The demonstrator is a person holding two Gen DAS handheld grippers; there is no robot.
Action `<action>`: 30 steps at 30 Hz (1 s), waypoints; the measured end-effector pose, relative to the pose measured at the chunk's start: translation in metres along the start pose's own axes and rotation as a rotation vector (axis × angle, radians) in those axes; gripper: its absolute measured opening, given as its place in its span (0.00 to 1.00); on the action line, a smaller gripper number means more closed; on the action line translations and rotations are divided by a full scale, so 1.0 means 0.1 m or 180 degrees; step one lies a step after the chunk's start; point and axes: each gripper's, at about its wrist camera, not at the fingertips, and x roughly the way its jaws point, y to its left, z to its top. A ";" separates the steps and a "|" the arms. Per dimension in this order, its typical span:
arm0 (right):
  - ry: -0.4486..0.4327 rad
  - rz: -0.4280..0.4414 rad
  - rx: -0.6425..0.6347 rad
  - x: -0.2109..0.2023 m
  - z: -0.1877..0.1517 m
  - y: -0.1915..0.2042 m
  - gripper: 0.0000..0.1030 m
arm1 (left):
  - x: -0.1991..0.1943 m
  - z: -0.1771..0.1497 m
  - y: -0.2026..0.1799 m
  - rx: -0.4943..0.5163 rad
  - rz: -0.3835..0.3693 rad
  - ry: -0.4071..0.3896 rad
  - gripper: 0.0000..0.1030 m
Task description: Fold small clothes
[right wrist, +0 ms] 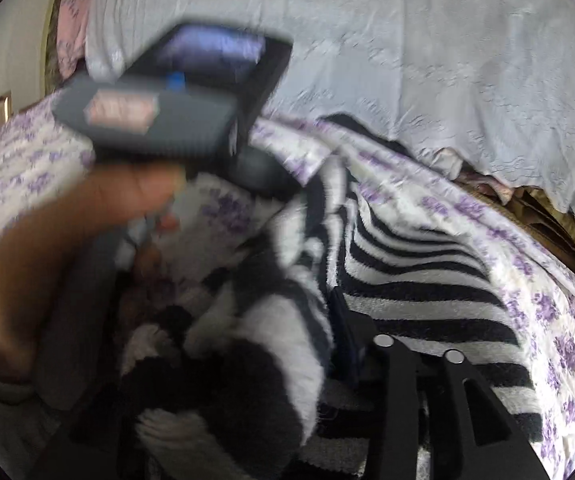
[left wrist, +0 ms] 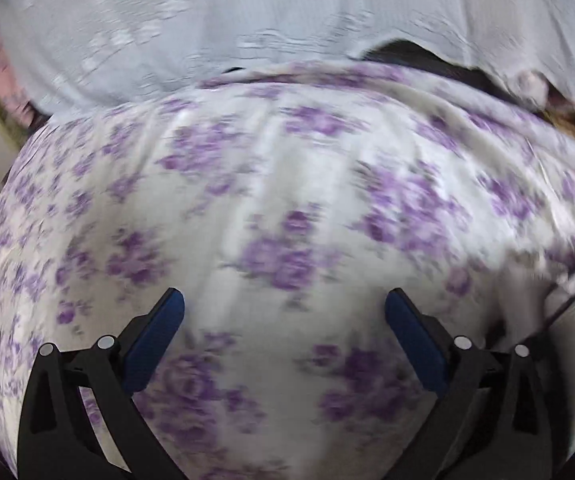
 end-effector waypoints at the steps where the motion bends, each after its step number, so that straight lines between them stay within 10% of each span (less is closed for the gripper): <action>1: 0.0026 0.0055 -0.0024 0.00 -0.01 0.03 0.58 | -0.01 0.00 0.05 -0.0059 -0.0026 -0.0001 0.95; 13: -0.0701 0.0719 -0.0203 -1.01 -0.13 -0.09 0.61 | -0.68 -0.06 0.30 -0.0222 -0.0343 -0.0338 0.95; 16: -0.0945 0.0652 -0.0061 -1.32 -0.16 -0.37 0.36 | -0.96 -0.13 0.22 -0.0114 -0.0602 -0.0486 0.95; 18: -0.0913 0.0640 0.0216 -1.36 -0.13 -0.62 0.09 | -1.19 -0.27 0.09 0.0082 -0.0756 -0.0626 0.95; 25: -0.0532 0.0645 0.0986 -0.97 -0.30 -1.13 0.08 | -1.20 -0.91 -0.47 0.0963 -0.0495 -0.0662 0.96; 30: -0.0154 0.0816 0.1079 -0.50 -0.66 -1.24 0.03 | -0.88 -1.13 -0.43 0.0702 -0.0589 -0.0470 0.96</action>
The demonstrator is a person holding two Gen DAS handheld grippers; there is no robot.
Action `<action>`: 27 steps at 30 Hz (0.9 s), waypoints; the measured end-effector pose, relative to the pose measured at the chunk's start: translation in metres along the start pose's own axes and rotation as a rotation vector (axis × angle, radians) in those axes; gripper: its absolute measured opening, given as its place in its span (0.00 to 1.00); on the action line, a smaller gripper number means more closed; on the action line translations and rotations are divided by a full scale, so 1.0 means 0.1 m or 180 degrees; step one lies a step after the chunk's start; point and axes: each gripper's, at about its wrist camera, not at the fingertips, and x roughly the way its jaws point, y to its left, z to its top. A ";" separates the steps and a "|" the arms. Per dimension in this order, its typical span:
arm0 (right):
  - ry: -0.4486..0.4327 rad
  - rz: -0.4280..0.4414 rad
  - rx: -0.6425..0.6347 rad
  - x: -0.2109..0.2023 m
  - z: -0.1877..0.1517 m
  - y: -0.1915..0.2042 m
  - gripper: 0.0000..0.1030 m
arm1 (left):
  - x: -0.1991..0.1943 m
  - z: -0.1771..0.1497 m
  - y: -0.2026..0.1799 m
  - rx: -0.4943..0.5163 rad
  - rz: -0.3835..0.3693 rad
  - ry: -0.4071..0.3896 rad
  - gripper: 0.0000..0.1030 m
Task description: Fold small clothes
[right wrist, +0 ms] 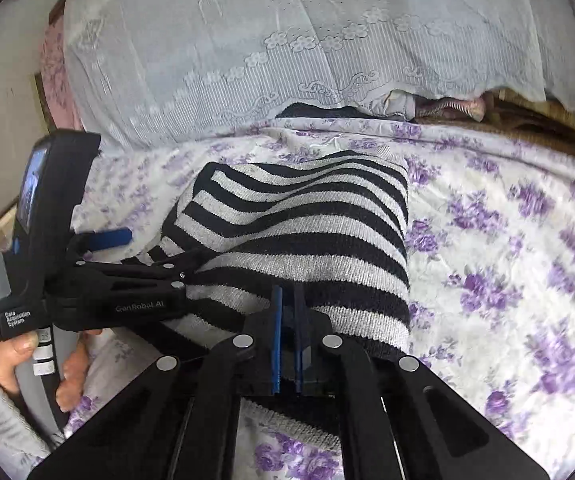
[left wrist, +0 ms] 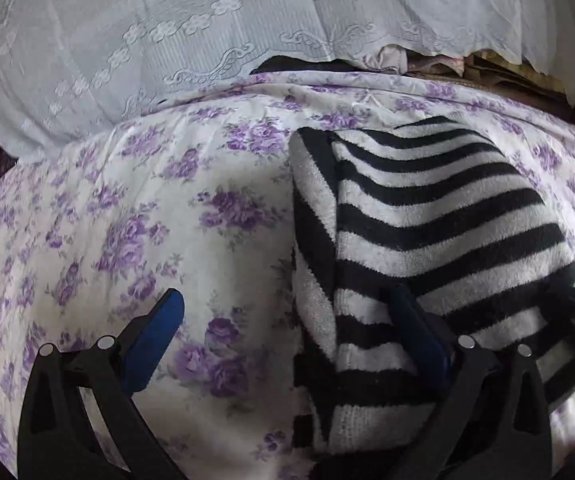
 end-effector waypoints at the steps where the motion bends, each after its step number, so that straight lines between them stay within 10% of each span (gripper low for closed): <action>1: 0.0063 0.0063 0.0089 0.00 0.02 -0.03 0.03 | -0.01 0.00 -0.02 0.0037 0.0037 -0.0035 0.96; 27: -0.0217 0.0023 0.0033 -0.18 0.31 0.04 0.11 | -0.25 0.11 -0.12 0.0225 0.0348 -0.0531 0.96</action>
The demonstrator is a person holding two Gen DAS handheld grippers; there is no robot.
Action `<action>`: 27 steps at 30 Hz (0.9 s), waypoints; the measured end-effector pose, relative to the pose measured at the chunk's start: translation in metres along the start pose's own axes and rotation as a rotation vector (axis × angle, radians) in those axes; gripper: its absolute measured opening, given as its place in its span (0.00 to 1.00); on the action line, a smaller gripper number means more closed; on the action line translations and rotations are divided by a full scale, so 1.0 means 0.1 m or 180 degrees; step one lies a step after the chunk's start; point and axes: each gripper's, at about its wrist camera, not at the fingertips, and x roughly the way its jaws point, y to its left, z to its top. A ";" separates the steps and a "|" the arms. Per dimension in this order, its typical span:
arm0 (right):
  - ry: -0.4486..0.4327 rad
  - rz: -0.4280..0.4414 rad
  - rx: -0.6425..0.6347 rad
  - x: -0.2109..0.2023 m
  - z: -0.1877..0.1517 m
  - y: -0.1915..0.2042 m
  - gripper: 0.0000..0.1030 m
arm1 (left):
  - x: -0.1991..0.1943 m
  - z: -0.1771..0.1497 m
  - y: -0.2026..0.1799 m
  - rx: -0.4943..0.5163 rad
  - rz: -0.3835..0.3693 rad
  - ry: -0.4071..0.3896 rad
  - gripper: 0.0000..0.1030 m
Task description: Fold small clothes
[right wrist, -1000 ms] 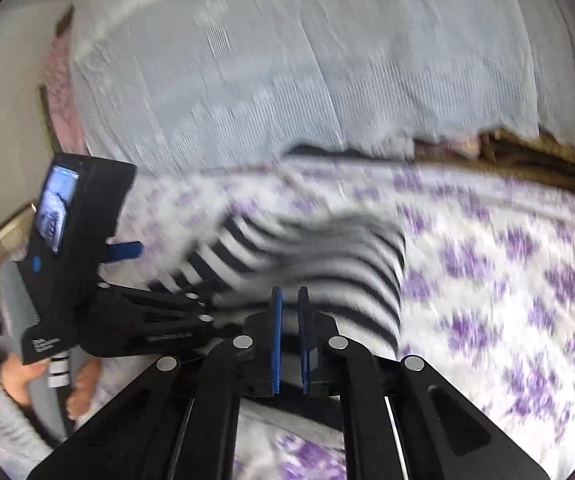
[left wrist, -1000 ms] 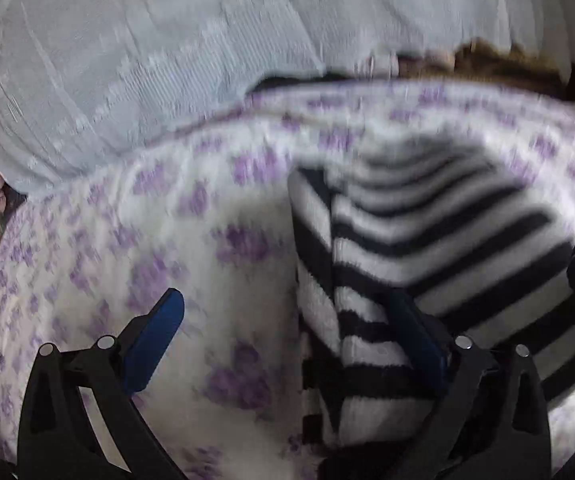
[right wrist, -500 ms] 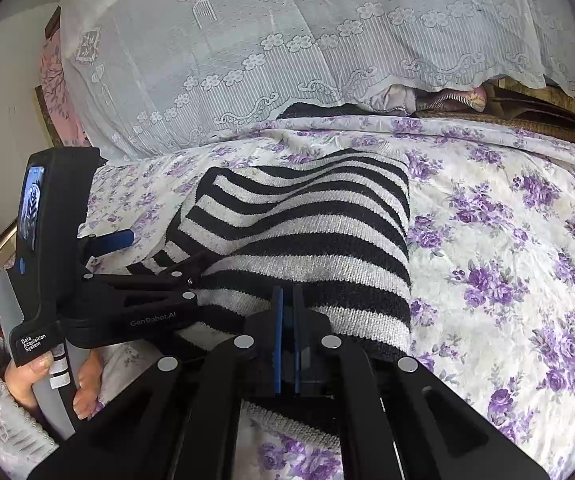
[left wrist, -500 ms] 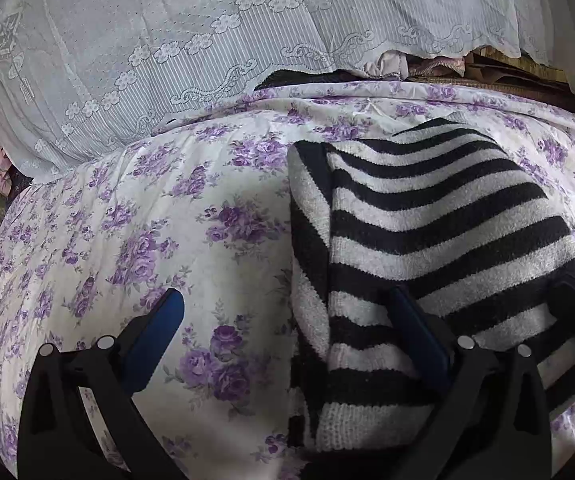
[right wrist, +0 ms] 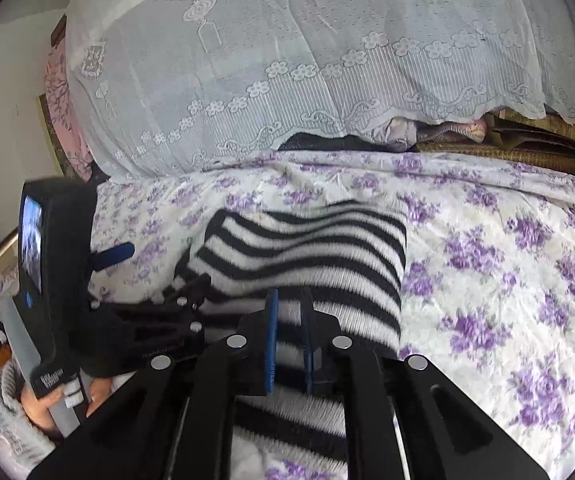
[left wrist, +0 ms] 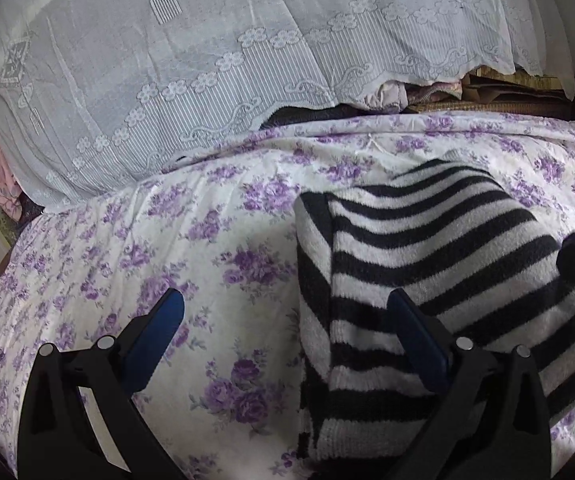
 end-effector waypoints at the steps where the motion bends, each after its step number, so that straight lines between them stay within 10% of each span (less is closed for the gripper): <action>1: -0.0019 0.0005 0.0027 0.02 0.08 -0.03 0.11 | 0.02 0.03 0.02 -0.0019 0.0013 -0.0011 0.96; 8: 0.0004 0.0154 0.0225 0.36 0.55 -0.18 0.16 | 0.26 0.17 0.20 -0.0247 -0.0003 0.0120 0.96; 13: 0.0607 0.0121 0.0335 1.00 0.37 -0.38 0.21 | 0.58 0.07 0.16 -0.0231 -0.0095 0.0398 0.96; 27: 0.0508 0.0136 0.0275 0.97 0.32 -0.35 0.21 | 0.52 0.05 0.08 -0.0117 0.0074 0.0295 0.96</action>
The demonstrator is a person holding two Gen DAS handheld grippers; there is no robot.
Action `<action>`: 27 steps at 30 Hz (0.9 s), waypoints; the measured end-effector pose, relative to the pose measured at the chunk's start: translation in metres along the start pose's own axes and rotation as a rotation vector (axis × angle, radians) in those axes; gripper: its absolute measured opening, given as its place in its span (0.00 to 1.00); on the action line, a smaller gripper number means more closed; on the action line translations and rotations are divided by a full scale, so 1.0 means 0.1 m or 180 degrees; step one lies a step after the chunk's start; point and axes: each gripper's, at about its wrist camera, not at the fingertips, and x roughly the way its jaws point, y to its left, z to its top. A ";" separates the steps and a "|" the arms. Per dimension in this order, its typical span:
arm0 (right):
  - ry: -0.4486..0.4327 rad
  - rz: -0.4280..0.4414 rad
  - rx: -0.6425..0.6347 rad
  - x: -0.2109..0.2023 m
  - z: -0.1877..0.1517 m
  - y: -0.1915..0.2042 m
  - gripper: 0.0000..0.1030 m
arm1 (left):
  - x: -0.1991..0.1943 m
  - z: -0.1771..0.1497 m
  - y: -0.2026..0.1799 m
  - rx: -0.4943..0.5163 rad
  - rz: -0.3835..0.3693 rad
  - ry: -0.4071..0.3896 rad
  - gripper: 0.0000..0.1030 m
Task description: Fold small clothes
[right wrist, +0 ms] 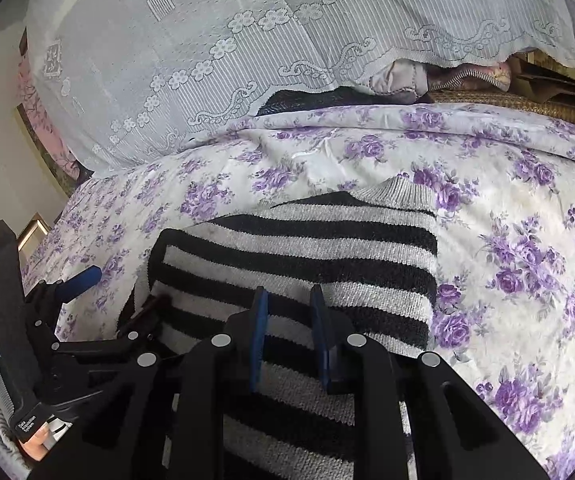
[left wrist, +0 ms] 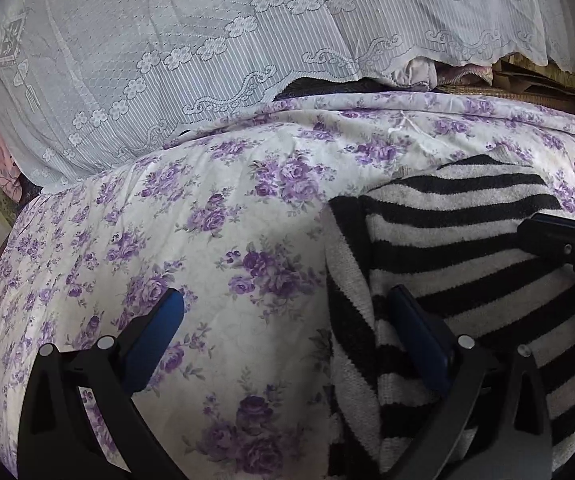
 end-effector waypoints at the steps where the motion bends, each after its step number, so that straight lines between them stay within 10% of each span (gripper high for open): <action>1: -0.0007 -0.0014 -0.0012 -0.01 0.00 0.00 0.22 | 0.00 0.00 0.00 -0.0002 0.0000 -0.0001 0.96; 19: -0.0567 -0.0124 -0.0251 -0.91 -0.51 0.30 0.32 | -0.56 -0.19 0.02 -0.0159 -0.0410 -0.0171 0.96; 27: -0.0286 -0.0130 -0.0258 -0.87 -0.82 0.29 0.34 | -0.45 -0.41 0.01 -0.0406 -0.0778 0.0312 0.96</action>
